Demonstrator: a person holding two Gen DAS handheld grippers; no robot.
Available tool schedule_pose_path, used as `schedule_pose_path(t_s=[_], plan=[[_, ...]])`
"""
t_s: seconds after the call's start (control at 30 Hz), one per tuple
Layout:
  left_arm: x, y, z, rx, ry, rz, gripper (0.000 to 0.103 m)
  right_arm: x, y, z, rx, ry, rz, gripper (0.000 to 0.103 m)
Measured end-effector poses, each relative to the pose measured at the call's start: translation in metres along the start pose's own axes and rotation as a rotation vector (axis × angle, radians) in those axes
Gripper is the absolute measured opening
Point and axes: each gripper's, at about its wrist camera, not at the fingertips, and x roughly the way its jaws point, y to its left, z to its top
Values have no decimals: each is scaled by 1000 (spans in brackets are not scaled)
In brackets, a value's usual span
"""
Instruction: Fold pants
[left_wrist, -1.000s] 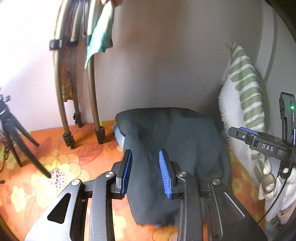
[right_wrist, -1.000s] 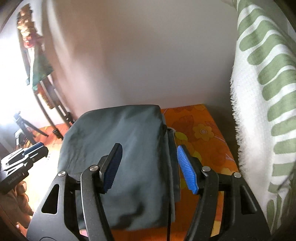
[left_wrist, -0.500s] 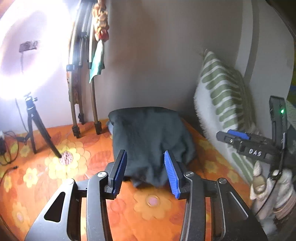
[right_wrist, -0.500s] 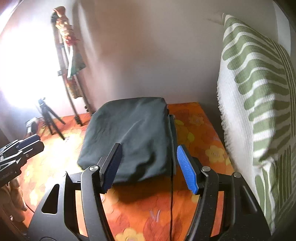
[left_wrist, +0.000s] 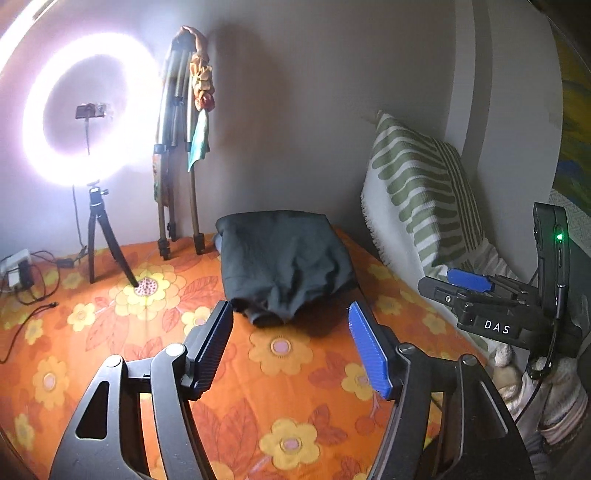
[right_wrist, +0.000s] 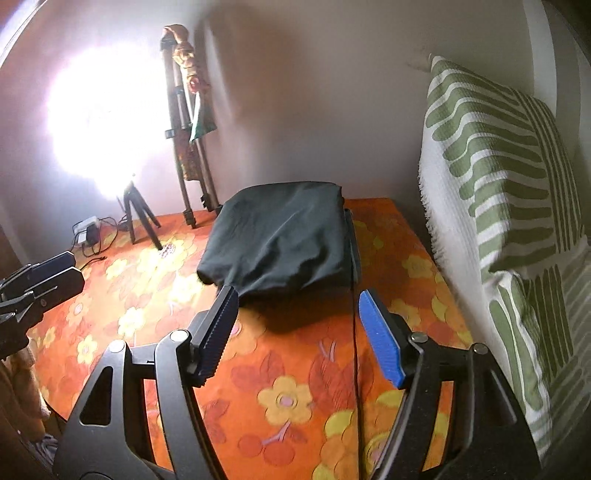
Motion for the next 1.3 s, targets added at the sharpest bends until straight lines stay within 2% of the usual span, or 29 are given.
schedule_pose_path(t_s=[0.1,0.3,0.43,0.6,0.67,0.8,1.3], plan=[[-9,-2,-10,11,-13,13,67,-13,9,-11,-20,-18,-16,79],[-15,8,-25,-10,-14,27,69,-26,21,-25,-39,-45,-40,86],[-17,14,-35,-23,-7,36,69,-27,26,-32,-40,-59,-66,88],[-19,14,-43,10,-2,61,69,-25,34,-43,-58,-69,-79,97],[-21,13,-46,22,-2,66,69,-22,38,-47,-72,-66,-85,98],[-25,10,-49,39,-5,78,78,-20,44,-53,-92,-67,-89,99],[-27,7,-60,44,27,107,80,-23,41,-59,-60,-80,-90,103]])
